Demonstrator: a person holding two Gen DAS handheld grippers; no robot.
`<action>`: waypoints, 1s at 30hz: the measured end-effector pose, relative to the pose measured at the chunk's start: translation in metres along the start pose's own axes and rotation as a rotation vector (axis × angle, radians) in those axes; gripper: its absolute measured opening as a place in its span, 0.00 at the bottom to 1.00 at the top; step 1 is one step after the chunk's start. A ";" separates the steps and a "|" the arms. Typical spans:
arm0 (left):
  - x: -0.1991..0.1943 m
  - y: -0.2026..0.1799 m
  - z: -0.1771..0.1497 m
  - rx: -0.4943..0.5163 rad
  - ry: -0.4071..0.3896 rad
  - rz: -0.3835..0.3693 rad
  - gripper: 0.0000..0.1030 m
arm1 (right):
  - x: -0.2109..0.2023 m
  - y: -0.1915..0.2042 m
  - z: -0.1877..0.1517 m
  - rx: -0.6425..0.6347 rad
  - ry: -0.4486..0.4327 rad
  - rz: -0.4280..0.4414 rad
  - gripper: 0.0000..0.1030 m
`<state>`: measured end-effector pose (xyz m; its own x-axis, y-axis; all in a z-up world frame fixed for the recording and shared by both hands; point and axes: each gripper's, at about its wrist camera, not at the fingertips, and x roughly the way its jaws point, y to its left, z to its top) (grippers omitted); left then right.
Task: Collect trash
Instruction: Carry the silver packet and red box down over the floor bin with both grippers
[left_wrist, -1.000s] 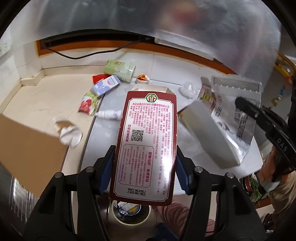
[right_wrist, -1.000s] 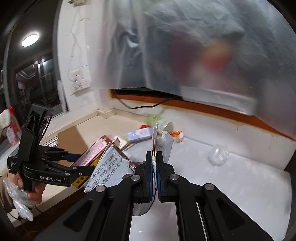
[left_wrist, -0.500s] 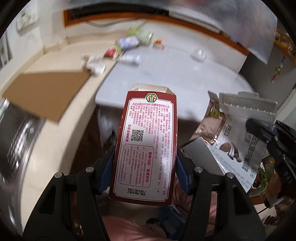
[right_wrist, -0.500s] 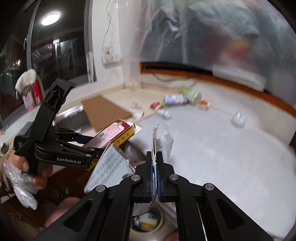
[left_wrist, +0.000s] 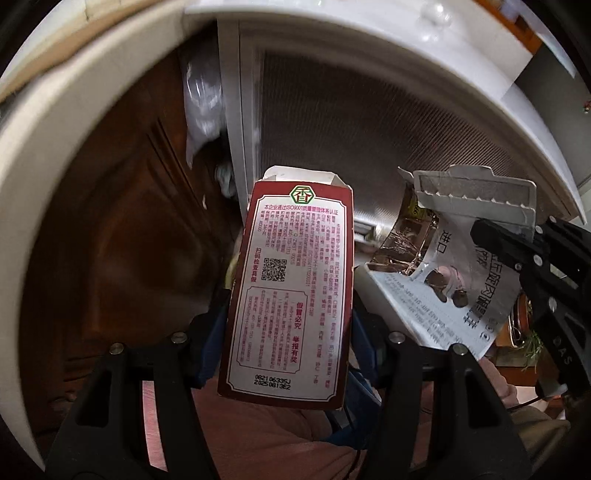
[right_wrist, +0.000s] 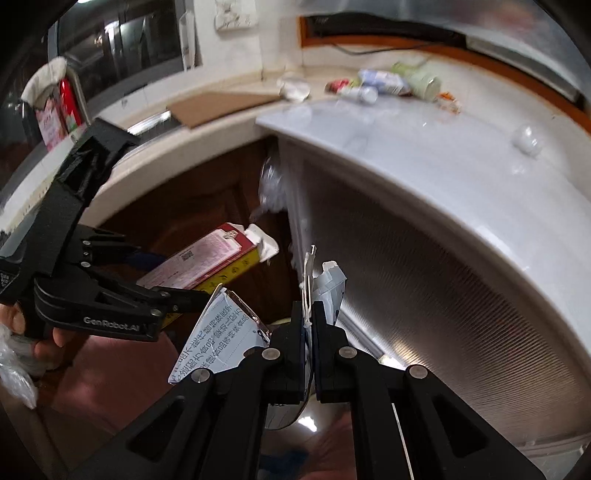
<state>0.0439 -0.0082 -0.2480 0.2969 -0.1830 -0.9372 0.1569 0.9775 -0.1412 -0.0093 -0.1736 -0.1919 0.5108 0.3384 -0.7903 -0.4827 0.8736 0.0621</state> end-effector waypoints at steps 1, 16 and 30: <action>0.005 0.001 -0.001 -0.003 0.011 -0.004 0.55 | 0.004 0.002 -0.002 -0.006 0.006 0.002 0.03; 0.072 0.021 0.002 0.010 0.086 0.031 0.55 | 0.092 -0.012 0.004 -0.021 0.097 -0.003 0.03; 0.156 0.037 0.003 0.010 0.220 0.027 0.55 | 0.209 -0.027 -0.019 -0.017 0.240 0.016 0.03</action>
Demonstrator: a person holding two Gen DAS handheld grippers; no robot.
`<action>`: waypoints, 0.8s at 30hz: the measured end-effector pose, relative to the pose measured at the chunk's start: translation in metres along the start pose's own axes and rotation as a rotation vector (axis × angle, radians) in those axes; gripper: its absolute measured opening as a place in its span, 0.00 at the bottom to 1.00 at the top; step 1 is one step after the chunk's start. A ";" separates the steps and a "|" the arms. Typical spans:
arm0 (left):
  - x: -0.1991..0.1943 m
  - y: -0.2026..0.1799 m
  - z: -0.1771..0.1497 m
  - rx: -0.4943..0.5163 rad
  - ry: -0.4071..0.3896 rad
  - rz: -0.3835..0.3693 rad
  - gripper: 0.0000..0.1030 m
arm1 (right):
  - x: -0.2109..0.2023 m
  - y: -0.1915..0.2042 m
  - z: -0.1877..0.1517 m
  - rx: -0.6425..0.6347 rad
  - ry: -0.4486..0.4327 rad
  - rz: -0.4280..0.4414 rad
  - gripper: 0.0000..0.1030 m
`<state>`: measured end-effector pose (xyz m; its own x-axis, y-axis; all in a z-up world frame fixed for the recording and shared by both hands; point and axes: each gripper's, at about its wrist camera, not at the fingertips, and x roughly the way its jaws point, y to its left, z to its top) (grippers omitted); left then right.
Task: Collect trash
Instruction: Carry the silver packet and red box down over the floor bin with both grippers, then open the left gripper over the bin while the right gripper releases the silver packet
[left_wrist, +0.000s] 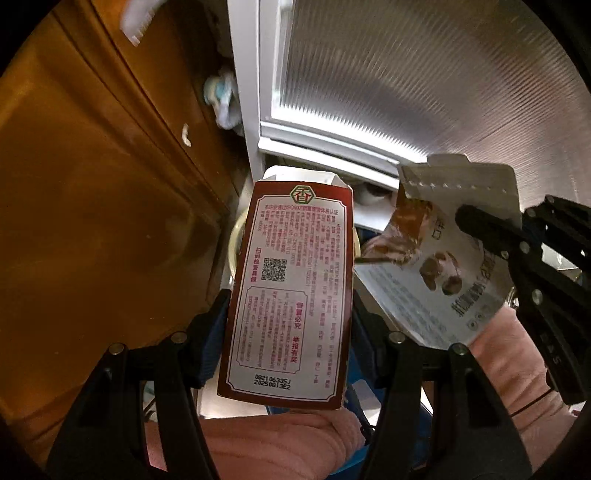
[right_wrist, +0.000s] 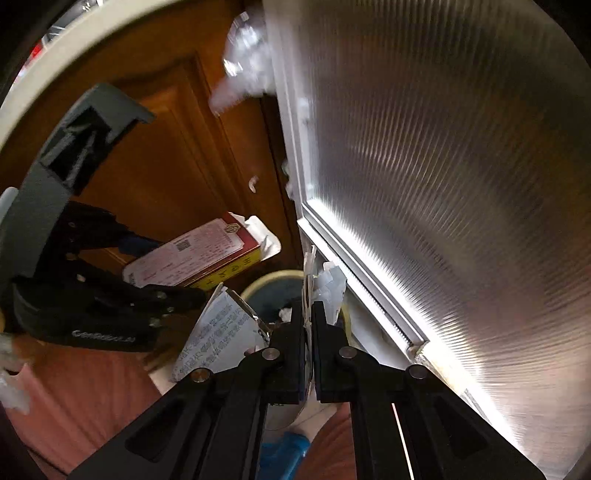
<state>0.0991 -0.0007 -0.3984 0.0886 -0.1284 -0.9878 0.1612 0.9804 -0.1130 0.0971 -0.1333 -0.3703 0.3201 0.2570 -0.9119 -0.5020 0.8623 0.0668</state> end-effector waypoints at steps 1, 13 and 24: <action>0.005 0.000 0.002 0.004 0.011 -0.003 0.55 | 0.007 -0.002 0.001 -0.001 0.009 -0.004 0.03; 0.043 -0.009 0.022 0.057 0.100 -0.010 0.56 | 0.071 -0.021 0.016 0.022 0.112 0.022 0.06; 0.038 -0.009 0.020 0.049 0.081 0.026 0.76 | 0.069 -0.016 0.031 0.050 0.085 0.084 0.29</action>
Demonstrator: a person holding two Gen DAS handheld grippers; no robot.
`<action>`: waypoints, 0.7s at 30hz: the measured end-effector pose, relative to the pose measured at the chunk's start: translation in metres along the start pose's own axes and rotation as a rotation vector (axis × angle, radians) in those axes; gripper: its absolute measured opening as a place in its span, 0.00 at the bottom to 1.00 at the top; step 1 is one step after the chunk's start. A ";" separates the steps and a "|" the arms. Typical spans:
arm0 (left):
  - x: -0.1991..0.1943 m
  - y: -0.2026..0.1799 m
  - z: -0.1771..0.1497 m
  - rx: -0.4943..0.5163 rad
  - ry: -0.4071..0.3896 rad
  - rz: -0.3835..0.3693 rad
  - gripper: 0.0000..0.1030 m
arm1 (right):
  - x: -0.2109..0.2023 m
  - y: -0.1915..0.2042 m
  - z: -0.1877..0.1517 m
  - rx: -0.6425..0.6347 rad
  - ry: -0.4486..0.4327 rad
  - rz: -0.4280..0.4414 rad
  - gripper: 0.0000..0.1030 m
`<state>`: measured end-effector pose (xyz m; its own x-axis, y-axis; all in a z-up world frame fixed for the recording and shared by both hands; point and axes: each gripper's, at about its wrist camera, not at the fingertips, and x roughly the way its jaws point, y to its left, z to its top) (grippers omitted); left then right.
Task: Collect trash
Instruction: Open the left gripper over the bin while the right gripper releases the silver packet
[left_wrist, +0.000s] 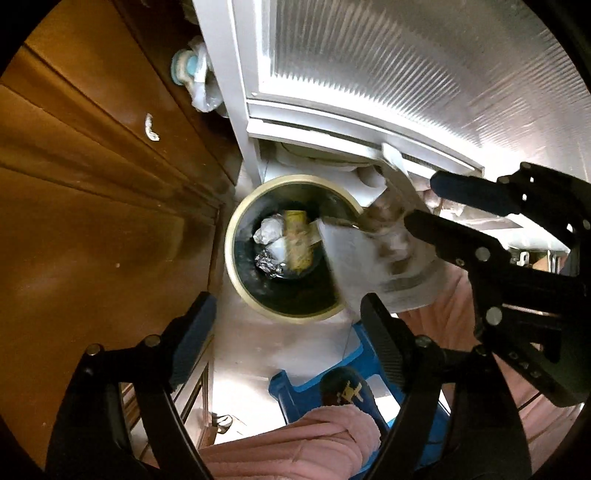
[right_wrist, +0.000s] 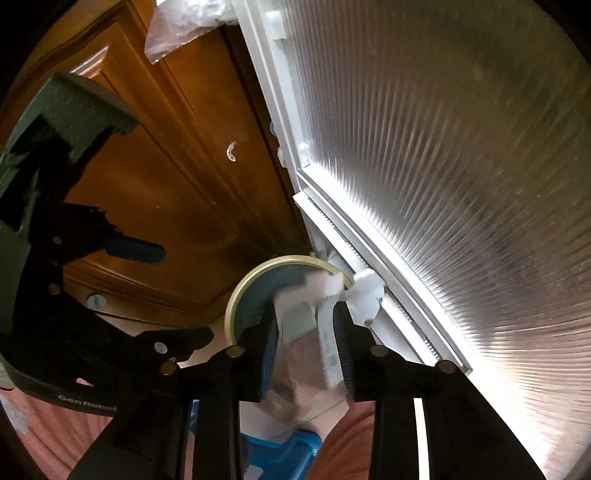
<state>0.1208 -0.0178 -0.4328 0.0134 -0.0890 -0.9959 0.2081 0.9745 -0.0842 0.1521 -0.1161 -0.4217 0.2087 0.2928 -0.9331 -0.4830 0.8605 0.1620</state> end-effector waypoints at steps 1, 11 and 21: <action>0.001 0.003 0.001 -0.004 -0.004 -0.001 0.76 | -0.003 0.002 -0.005 0.008 -0.005 0.003 0.29; -0.042 0.005 -0.007 -0.016 -0.091 0.006 0.76 | -0.042 0.008 -0.009 0.024 -0.061 -0.010 0.44; -0.118 -0.010 -0.035 -0.020 -0.213 0.020 0.76 | -0.115 0.028 -0.008 0.004 -0.146 0.002 0.47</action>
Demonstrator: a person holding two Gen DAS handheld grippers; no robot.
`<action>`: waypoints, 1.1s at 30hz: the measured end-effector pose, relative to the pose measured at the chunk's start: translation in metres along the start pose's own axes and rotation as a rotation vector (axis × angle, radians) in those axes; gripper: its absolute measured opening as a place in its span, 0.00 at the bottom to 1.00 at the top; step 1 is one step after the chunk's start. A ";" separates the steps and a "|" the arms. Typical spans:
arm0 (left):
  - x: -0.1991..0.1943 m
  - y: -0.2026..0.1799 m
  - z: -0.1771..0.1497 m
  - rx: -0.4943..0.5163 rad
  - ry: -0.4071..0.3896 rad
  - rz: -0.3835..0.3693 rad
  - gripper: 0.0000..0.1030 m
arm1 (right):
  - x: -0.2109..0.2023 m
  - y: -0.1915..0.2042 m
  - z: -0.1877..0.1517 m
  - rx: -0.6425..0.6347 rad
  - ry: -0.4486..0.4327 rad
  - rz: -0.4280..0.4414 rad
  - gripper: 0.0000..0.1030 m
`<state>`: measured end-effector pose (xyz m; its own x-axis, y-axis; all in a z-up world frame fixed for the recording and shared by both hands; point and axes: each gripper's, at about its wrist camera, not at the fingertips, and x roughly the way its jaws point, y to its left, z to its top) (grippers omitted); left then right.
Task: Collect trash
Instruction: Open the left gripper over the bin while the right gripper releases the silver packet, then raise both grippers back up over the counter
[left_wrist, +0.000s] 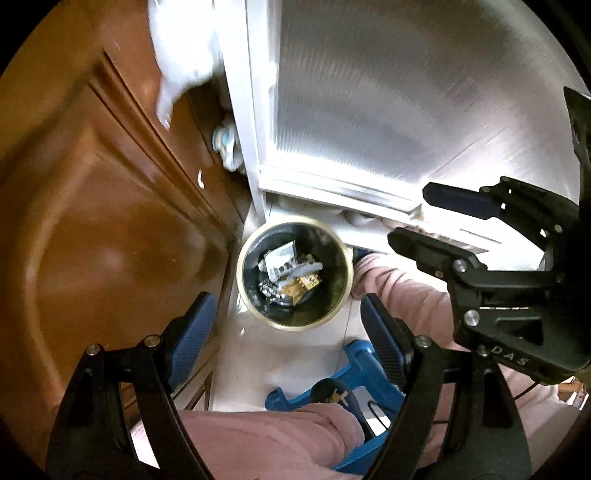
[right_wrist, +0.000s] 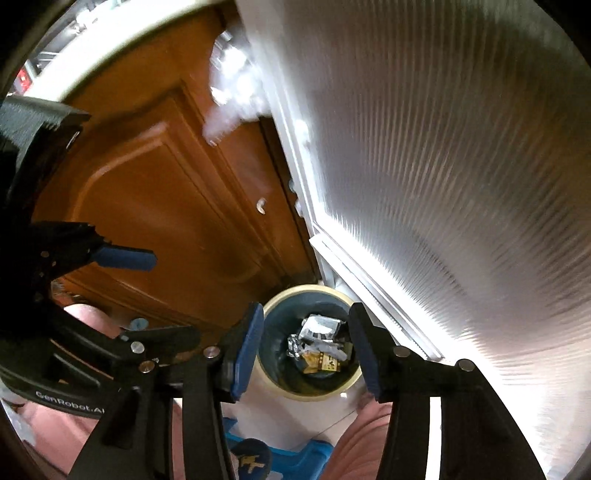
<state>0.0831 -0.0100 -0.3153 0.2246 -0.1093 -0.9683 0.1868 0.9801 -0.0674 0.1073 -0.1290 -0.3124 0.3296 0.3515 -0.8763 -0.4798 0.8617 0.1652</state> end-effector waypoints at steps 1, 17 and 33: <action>-0.014 -0.002 -0.001 0.001 -0.023 -0.003 0.76 | -0.012 0.002 0.001 -0.007 -0.010 0.001 0.47; -0.213 -0.011 0.042 0.034 -0.330 -0.007 0.76 | -0.214 0.009 0.080 -0.038 -0.278 -0.009 0.47; -0.249 0.072 0.212 -0.174 -0.407 -0.046 0.68 | -0.221 -0.053 0.288 -0.003 -0.326 -0.056 0.47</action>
<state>0.2431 0.0532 -0.0280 0.5848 -0.1756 -0.7920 0.0490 0.9821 -0.1816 0.2938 -0.1465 0.0025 0.5981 0.4026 -0.6930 -0.4555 0.8822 0.1194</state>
